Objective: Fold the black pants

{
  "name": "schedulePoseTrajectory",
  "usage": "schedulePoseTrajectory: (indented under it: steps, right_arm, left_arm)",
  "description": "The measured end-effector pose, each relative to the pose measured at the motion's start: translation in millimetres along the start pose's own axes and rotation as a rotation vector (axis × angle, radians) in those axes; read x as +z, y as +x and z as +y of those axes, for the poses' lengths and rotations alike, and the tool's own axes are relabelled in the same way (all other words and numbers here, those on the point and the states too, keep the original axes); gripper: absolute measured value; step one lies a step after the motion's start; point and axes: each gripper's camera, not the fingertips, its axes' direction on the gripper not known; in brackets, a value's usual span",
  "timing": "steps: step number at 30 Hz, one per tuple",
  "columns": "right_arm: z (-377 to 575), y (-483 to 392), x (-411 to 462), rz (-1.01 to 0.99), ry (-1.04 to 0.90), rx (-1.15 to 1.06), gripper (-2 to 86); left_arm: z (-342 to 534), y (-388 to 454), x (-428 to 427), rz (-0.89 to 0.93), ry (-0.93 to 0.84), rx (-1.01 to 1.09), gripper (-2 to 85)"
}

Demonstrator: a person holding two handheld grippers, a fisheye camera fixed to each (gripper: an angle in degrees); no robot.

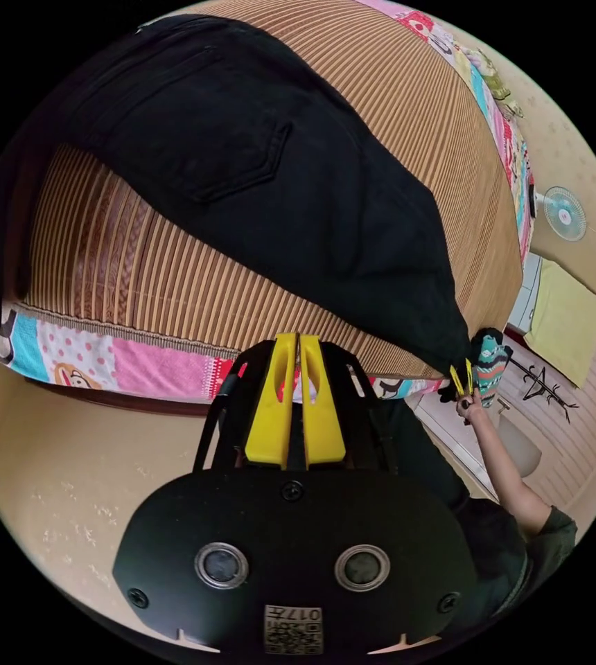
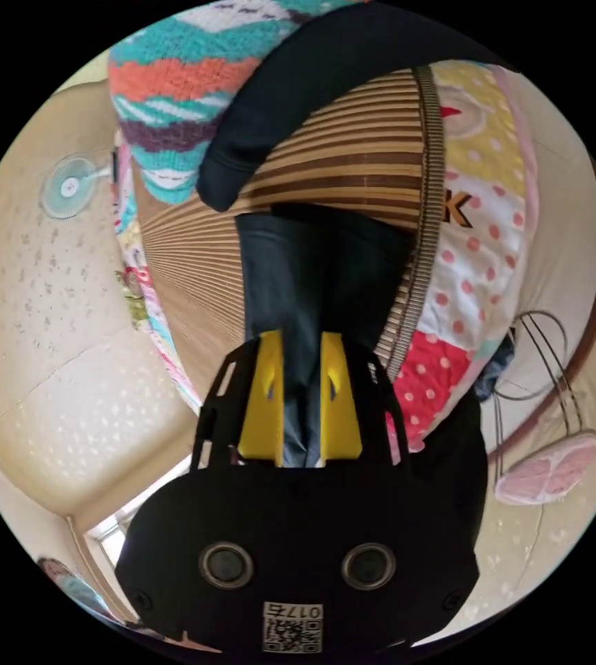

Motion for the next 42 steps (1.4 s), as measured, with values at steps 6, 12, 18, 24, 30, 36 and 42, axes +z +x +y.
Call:
schedulePoseTrajectory:
  steps: [6, 12, 18, 24, 30, 36, 42]
  right_arm:
    - [15, -34, -21, 0.024, -0.070, -0.336, 1.2]
    - [32, 39, -44, 0.195, 0.016, -0.165, 3.0]
    - [68, 86, -67, -0.025, 0.095, -0.026, 6.0]
    - [130, 145, -89, -0.207, 0.091, 0.016, 4.1]
    - [177, 205, -110, -0.220, 0.091, 0.062, 2.6]
    - [192, 233, -107, -0.279, 0.111, 0.115, 1.5]
    - [177, 219, -81, -0.353, 0.057, 0.072, 1.1]
  left_arm:
    - [-5, -27, -20, 0.144, 0.091, -0.058, 1.3]
    - [-6, -83, -42, 0.368, 0.354, -0.283, 11.2]
    - [-25, -130, -41, 0.422, 0.486, -0.410, 15.9]
    - [-70, -154, -20, 0.454, 0.441, -0.414, 11.7]
    - [-77, -163, -18, 0.729, 0.410, -0.153, 5.1]
    - [-26, -4, -66, 0.412, 0.408, 0.535, 3.8]
    - [43, 209, 31, -0.031, 0.258, 1.117, 4.6]
